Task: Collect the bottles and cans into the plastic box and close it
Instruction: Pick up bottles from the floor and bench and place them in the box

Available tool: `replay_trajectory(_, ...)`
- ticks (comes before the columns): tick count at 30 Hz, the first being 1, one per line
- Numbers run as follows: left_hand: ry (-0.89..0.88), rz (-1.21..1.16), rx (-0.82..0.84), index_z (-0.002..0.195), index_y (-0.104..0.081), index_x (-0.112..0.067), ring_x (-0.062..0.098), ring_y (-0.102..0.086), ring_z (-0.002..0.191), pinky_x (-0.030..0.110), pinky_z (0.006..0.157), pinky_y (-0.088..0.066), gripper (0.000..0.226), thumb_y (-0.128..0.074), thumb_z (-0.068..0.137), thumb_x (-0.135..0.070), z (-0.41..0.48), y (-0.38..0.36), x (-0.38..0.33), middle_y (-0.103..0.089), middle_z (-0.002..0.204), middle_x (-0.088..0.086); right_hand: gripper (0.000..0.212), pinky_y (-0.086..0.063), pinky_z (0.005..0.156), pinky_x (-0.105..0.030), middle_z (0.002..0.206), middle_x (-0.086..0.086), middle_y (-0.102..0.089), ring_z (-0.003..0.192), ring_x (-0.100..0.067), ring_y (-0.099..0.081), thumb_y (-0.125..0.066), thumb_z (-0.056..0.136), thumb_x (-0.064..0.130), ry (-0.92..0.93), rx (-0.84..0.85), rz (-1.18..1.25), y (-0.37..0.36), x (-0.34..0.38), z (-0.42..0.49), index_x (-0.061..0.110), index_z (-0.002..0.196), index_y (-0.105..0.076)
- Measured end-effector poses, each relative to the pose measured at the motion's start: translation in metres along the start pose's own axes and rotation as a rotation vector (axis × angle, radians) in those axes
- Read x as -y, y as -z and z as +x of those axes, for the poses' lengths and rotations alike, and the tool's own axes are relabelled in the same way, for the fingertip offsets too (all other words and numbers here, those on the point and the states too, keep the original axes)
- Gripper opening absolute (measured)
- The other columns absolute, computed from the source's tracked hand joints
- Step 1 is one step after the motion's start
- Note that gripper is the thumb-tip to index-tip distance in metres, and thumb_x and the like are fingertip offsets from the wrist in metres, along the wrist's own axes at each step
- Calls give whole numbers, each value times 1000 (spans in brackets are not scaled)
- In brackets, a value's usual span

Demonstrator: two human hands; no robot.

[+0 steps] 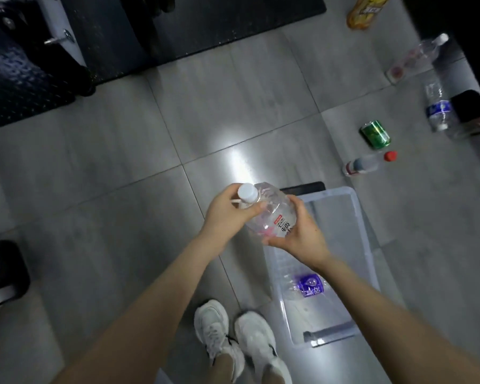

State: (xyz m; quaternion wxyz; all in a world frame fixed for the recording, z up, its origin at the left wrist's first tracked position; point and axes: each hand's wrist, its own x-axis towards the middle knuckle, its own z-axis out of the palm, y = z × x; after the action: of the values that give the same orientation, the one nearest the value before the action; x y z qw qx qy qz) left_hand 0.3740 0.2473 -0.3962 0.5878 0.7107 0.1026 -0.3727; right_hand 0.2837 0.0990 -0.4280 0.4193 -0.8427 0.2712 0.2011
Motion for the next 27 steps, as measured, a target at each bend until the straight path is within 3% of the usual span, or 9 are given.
replay_trajectory(4, 27, 50, 27, 85, -59, -30, 17, -61, 91, 40, 92, -51, 28, -80, 69, -21, -29, -38, 34, -67, 93, -1, 100, -43, 98, -35, 135, 1, -46, 121, -20, -47, -88, 55, 32, 24, 63, -144, 27, -42, -31, 25, 138, -32)
replay_trajectory(9, 54, 233, -9, 100, -58, -23, 19, -58, 90, 26, 74, -48, 33, -76, 74, -28, -43, -90, 74, -65, 101, 1, 99, -42, 99, -40, 143, 1, -40, 130, -24, -40, -85, 61, 30, 59, 166, -303, 53, -100, -43, 26, 141, -27)
replay_trajectory(13, 2, 420, -129, 121, -55, -23, 26, -56, 110, 36, 94, -46, 50, -73, 75, -29, -42, -137, 117, -62, 118, 5, 100, -38, 104, -41, 147, -1, -38, 133, -26, -35, -82, 62, 39, 104, 222, -502, 60, -155, -31, 26, 143, -25)
replay_trajectory(16, -37, 560, -200, 124, -56, -21, 23, -48, 119, 22, 92, -33, 43, -66, 82, -22, -34, -168, 147, -58, 125, 4, 100, -32, 110, -43, 148, -3, -36, 135, -29, -32, -78, 65, 48, 163, 250, -682, 55, -195, -12, 27, 145, -21)
replay_trajectory(21, -104, 832, -53, 135, -47, -16, 22, -40, 130, 26, 106, -27, 46, -52, 89, -12, -8, -213, 211, -50, 138, 4, 103, -31, 105, -44, 144, -5, -40, 130, -31, -38, -72, 66, 56, 172, 286, -860, 10, -260, 23, 27, 146, -15)
replay_trajectory(27, 89, 846, 71, 144, -32, -14, 26, -36, 135, 34, 112, -30, 63, -58, 88, -27, 33, -250, 290, -36, 148, 11, 95, -31, 105, -46, 141, -4, -45, 126, -31, -43, -77, 63, 47, 235, 299, -841, -50, -331, 59, 20, 139, -27)
